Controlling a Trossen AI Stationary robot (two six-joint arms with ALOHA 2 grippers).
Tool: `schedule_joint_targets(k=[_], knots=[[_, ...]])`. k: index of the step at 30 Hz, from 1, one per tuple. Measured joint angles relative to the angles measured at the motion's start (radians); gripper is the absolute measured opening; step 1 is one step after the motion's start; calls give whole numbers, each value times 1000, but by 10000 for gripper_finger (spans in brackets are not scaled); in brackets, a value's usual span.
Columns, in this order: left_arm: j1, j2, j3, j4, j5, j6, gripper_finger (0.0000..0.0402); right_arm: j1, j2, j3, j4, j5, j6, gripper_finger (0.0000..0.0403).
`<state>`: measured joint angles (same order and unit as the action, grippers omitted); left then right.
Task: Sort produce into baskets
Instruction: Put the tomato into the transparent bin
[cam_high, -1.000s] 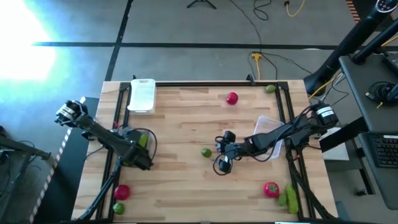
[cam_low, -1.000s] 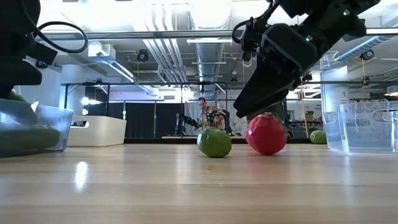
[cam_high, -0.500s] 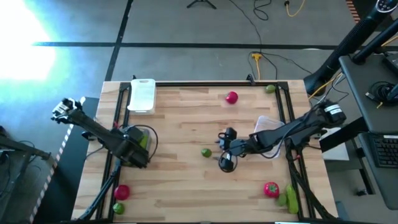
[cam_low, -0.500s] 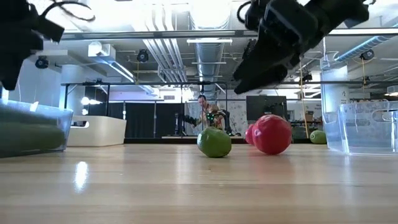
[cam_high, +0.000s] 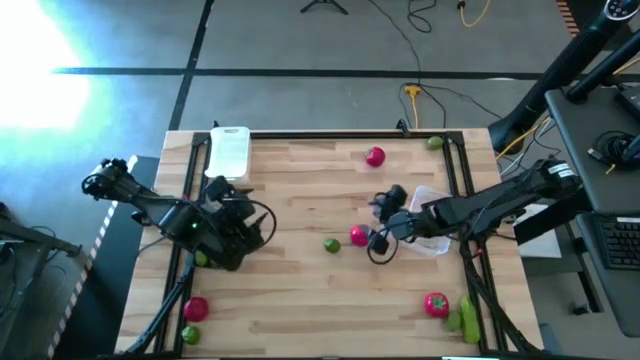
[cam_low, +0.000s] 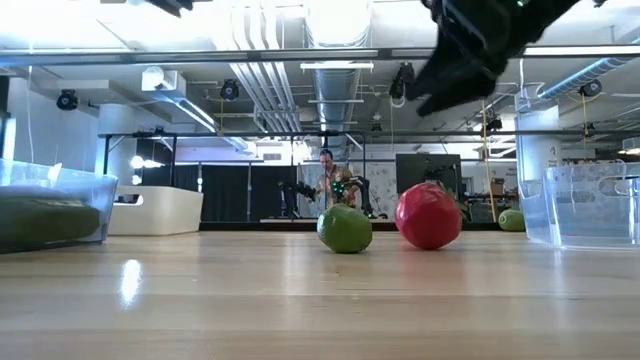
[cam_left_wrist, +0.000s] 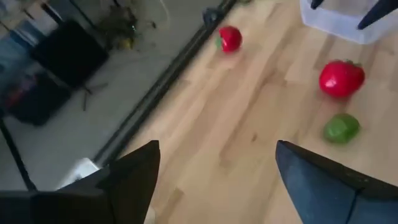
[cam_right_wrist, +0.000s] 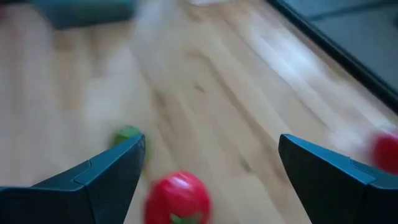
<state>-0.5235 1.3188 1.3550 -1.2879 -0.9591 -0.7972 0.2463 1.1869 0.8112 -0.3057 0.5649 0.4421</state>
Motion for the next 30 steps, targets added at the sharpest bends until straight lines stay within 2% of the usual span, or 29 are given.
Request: schedule_joint_targets(k=[3,6,9,13,15,20,26,30], knots=[[0,21,-8,31,31,71,289,-7,-32,0,-92,0,83,361],[3,25,-73,115,124,126,275,-7,-27,0,-107,-90,34,361],[5,25,-168,298,166,192,263,-7,14,-1,-106,-182,6,361],[9,31,-296,615,217,291,254,-19,78,3,-108,-220,30,361],[21,43,-351,770,236,282,254,-18,102,18,-108,-231,30,361],[95,110,-460,1044,382,237,272,-12,125,48,-104,-233,-2,361],[137,253,-536,1358,375,265,306,-3,152,48,-97,-330,-94,361],[149,353,-568,1569,376,318,313,-5,191,48,-87,-329,-105,361]])
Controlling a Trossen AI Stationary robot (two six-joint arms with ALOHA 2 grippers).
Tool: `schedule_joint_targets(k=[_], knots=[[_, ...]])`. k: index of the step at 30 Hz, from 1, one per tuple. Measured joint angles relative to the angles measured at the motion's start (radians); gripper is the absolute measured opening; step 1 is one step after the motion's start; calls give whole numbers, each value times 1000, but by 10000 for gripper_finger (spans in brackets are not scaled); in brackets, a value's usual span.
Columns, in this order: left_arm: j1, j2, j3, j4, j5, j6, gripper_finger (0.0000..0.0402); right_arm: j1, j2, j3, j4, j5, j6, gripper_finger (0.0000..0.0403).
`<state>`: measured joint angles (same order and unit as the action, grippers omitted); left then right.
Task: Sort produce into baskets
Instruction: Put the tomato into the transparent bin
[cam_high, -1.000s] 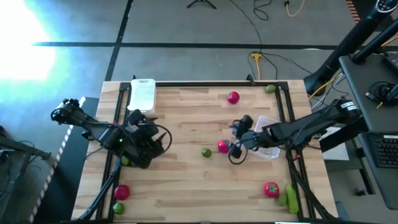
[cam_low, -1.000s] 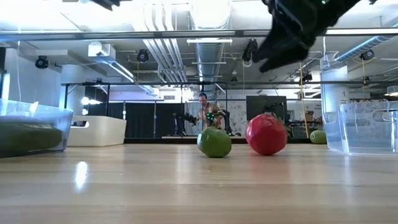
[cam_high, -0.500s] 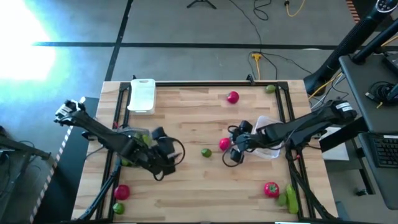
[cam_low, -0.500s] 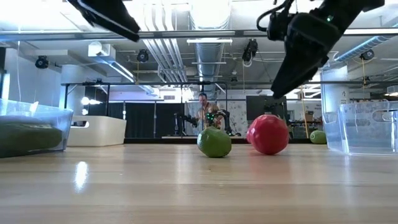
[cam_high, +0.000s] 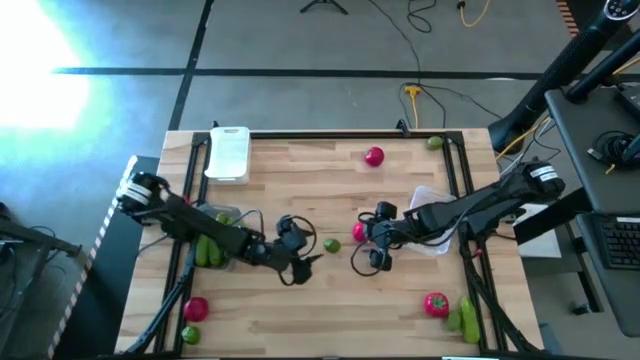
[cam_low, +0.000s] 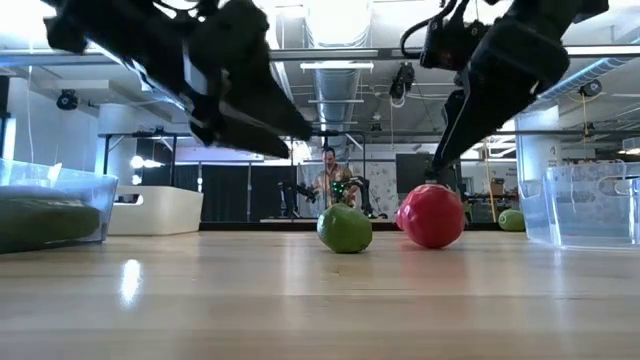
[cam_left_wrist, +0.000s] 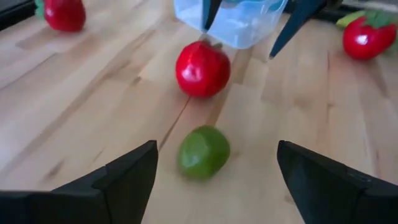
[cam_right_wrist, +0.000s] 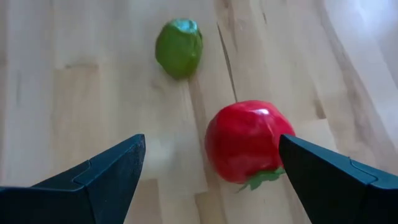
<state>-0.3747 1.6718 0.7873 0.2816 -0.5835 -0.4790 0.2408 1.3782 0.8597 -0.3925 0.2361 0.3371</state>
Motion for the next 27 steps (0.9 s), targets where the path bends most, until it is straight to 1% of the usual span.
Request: schedule_joint_targets(k=[3,5,7,10,13,18,21,23,27], knots=[[6,63,-14,90,1,0,312,-10,31,0,8,29,-12,361],[7,98,-18,121,1,-1,311,-22,46,0,3,51,-25,361],[7,123,-16,155,1,-2,309,-38,48,3,2,52,-42,361],[7,153,-16,169,0,-21,308,-69,47,16,7,18,-50,361],[6,168,-16,170,0,-45,308,-114,50,22,5,-53,-51,362],[6,166,-17,165,0,-53,308,-176,87,22,6,-135,-91,379],[6,147,-18,150,0,-34,308,-181,128,20,0,-141,-143,385],[6,133,-18,112,-6,-14,308,-181,159,20,0,-140,-163,386],[6,90,-18,23,-59,-4,308,-180,212,19,1,-140,-171,384]])
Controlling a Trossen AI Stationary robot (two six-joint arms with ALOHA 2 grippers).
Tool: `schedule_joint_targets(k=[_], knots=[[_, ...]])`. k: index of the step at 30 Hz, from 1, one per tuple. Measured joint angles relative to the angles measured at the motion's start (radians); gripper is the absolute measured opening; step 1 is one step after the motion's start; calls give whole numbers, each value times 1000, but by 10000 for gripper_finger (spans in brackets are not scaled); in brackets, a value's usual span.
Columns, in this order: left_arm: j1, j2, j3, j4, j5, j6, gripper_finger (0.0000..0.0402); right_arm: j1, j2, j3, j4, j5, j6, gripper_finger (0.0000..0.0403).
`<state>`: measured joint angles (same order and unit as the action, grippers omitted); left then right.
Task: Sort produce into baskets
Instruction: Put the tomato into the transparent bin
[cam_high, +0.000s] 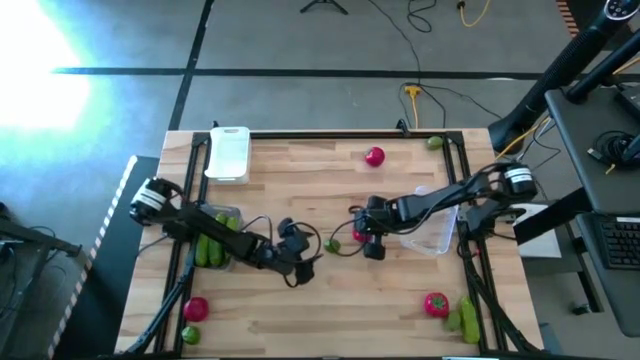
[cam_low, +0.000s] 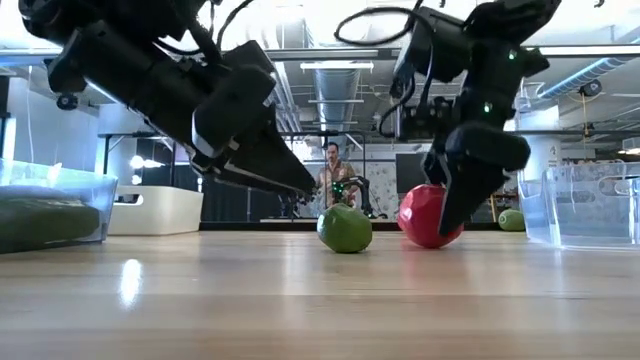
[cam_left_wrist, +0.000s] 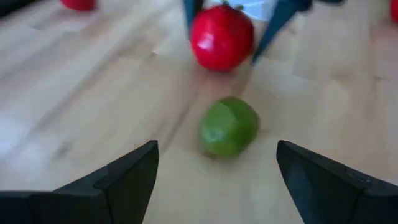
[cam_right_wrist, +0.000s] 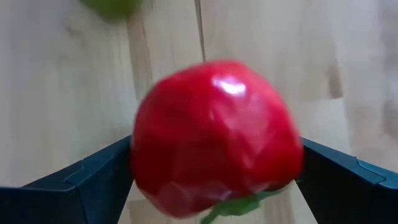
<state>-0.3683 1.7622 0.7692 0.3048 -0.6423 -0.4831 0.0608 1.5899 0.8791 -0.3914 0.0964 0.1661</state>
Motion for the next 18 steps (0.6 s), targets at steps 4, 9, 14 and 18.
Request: schedule_joint_targets(k=[4,9,14,18], knots=[[0,-55,0,-120,-63,4,308,0,22,0,14,9,18,362],[0,-121,0,-234,-122,22,308,0,8,0,29,16,48,303],[0,-165,0,-289,-137,36,308,4,-58,99,-238,15,141,278],[-3,-171,0,-326,-136,46,308,23,-113,233,-619,7,278,282]])
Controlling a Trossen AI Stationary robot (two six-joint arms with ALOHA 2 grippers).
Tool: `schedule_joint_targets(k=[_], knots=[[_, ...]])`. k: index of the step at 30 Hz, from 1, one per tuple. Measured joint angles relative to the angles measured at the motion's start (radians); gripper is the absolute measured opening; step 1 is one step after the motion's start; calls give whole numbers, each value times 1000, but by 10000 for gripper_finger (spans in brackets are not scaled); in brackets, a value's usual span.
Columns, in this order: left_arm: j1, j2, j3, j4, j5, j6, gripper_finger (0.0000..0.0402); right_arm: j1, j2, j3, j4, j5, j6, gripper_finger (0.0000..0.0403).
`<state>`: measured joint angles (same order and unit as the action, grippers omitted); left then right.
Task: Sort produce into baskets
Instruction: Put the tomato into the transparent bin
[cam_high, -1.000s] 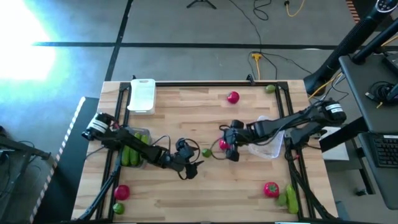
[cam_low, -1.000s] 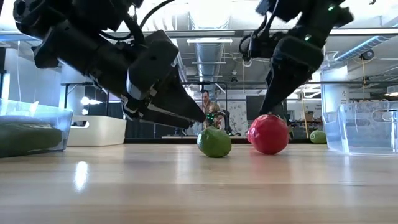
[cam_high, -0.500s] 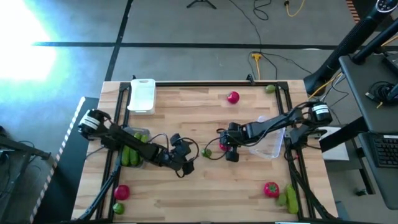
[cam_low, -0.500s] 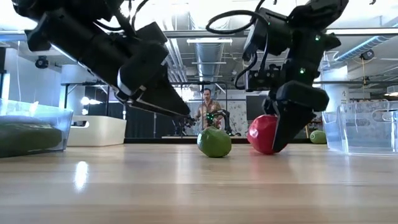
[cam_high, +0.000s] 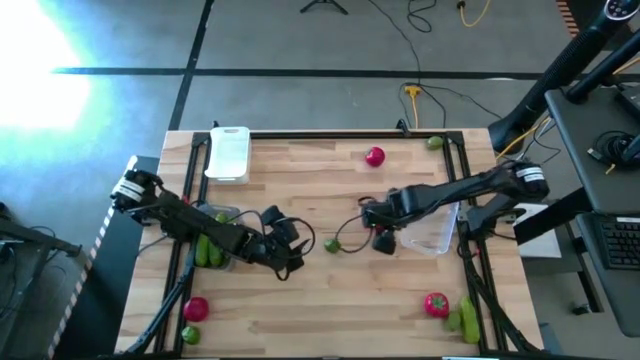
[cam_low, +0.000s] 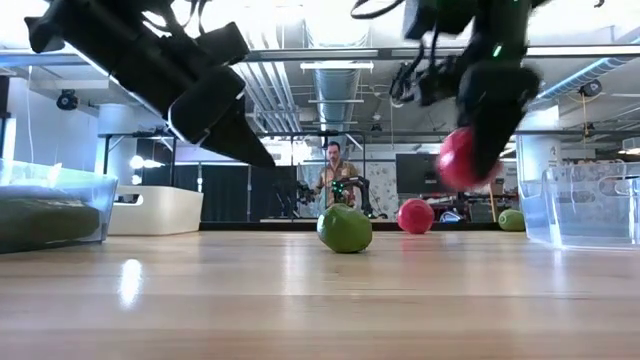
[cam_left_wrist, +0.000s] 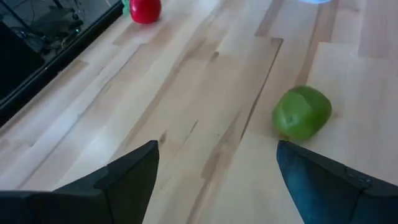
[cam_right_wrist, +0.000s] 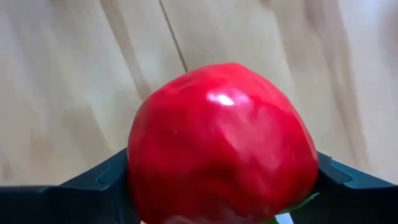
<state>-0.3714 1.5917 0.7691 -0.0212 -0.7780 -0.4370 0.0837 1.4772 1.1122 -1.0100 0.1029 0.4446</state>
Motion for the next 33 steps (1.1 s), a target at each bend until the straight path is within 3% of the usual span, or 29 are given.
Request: schedule_joint_targets(k=[4,7,12,19,27,33], knots=[[-1,14,-2,-8,9,-11,308,19,-66,55,-336,-7,185,295],[-1,14,-2,-46,37,-14,308,21,-121,-1,-443,-30,286,289],[-17,10,-2,-173,67,-61,308,8,-209,-220,-340,-44,355,284],[-23,10,1,-198,48,-55,308,-54,-198,-437,-58,-49,357,314],[-23,10,14,-193,32,-39,308,-67,-179,-373,-161,-20,364,372],[-23,10,14,-196,28,-39,308,-68,-180,-288,-130,14,271,380]])
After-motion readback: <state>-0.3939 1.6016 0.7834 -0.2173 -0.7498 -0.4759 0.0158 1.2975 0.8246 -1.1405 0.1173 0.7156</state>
